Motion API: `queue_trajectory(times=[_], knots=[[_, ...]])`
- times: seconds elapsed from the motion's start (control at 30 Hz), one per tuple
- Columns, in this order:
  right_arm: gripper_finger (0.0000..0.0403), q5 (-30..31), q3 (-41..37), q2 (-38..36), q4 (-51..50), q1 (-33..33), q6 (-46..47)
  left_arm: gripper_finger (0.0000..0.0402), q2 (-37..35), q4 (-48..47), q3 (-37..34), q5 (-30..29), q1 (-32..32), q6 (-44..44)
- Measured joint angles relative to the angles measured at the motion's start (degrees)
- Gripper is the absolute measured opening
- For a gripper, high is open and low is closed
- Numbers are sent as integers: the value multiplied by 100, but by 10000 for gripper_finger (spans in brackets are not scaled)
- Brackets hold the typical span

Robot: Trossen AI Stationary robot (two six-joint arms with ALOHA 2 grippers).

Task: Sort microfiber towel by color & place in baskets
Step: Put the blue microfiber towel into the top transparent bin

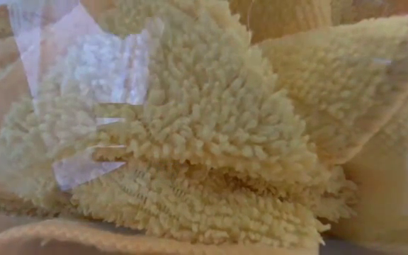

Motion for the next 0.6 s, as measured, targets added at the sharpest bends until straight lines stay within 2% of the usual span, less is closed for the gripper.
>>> queue_trajectory(times=[0.13, 0.23, 0.47, 0.6], knots=[[118, -1, 0, 0, 20, 0, 399, 0, 131, 71, 0, 203, 574, 786], [118, 0, 0, 1, 20, 0, 582, 0, 265, 523, 0, 291, 863, 1210], [118, 1, 0, 0, 23, -10, 704, 0, 728, 1379, 0, 1083, 1241, 1742], [118, 0, 0, -1, 26, -84, 704, 0, 1106, 1379, 0, 977, 1468, 2125]])
